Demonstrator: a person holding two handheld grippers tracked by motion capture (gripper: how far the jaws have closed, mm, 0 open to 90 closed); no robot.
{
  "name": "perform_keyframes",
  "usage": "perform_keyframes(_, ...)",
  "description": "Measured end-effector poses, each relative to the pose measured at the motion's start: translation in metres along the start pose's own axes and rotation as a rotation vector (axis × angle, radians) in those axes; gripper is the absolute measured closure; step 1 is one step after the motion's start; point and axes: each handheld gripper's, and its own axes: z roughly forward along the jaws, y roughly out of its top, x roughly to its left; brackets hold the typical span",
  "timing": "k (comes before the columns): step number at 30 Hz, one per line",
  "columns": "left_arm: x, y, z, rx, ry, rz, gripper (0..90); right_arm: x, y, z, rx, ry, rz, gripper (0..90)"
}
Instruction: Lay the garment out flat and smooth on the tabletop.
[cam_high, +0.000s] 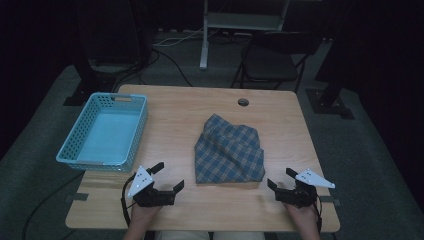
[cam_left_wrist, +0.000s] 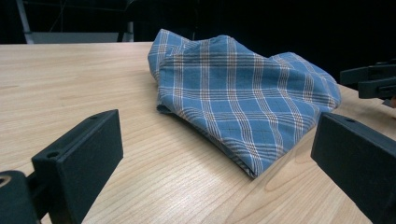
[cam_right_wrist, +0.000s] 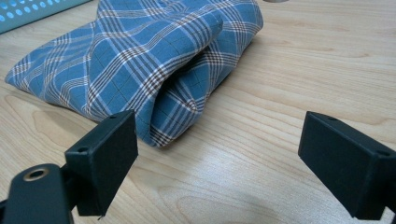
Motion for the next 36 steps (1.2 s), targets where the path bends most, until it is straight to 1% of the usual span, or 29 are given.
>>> perform_keyframes(8, 0.001, 0.0, 0.001, 0.008, -0.001, -0.011, 2.8, 0.0, 0.0, 0.0, 0.004, -0.005, 0.001, 11.4)
perform_keyframes(11, 0.001, 0.001, 0.002, 0.014, -0.002, -0.007, 2.8, -0.001, 0.0, 0.0, 0.004, 0.0, 0.01, 11.4)
perform_keyframes(14, 0.001, 0.001, 0.002, 0.024, -0.014, -0.011, 2.8, -0.001, 0.0, 0.0, 0.006, -0.001, 0.013, 11.4)
perform_keyframes(16, 0.002, 0.001, 0.003, 0.023, -0.016, -0.023, 2.8, -0.001, 0.0, 0.001, 0.006, 0.002, 0.014, 11.4)
perform_keyframes(20, 0.005, 0.002, 0.005, 0.041, -0.026, -0.049, 2.8, -0.001, 0.0, 0.0, 0.006, 0.0, 0.017, 11.4)
perform_keyframes(22, 0.007, 0.003, 0.007, 0.064, -0.05, -0.06, 2.8, -0.001, 0.0, 0.0, 0.006, 0.0, 0.021, 11.4)
perform_keyframes(23, 0.008, 0.003, 0.008, 0.07, -0.056, -0.071, 2.8, -0.001, 0.0, 0.0, 0.005, -0.003, 0.021, 11.4)
perform_keyframes(24, 0.009, 0.003, 0.009, 0.075, -0.07, -0.075, 2.8, -0.001, 0.0, 0.0, 0.004, -0.004, 0.024, 11.4)
perform_keyframes(25, 0.01, 0.004, 0.011, 0.082, -0.069, -0.085, 2.9, -0.002, 0.0, 0.0, 0.006, -0.001, 0.024, 11.4)
perform_keyframes(27, 0.011, 0.004, 0.011, 0.073, -0.073, -0.096, 2.9, -0.002, 0.0, 0.001, 0.007, -0.001, 0.022, 11.5)
perform_keyframes(28, 0.012, 0.004, 0.011, 0.078, -0.069, -0.102, 2.9, -0.002, 0.0, 0.001, 0.009, 0.003, 0.019, 11.4)
perform_keyframes(29, 0.012, 0.004, 0.011, 0.075, -0.07, -0.106, 2.9, -0.002, 0.0, 0.001, 0.01, 0.005, 0.027, 11.5)
perform_keyframes(31, 0.013, 0.004, 0.013, 0.091, -0.073, -0.115, 2.9, -0.004, 0.0, 0.001, 0.006, 0.009, 0.039, 11.5)
perform_keyframes(33, 0.013, 0.006, 0.017, 0.118, -0.073, -0.097, 2.9, -0.004, 0.0, 0.001, 0.005, 0.011, 0.041, 11.5)
perform_keyframes(35, 0.012, 0.01, 0.025, 0.149, -0.091, -0.083, 2.9, -0.003, 0.0, 0.001, 0.01, 0.009, 0.032, 11.5)
perform_keyframes(36, 0.011, 0.012, 0.03, 0.16, -0.093, -0.071, 2.9, -0.003, 0.0, 0.001, 0.013, 0.01, 0.029, 11.5)
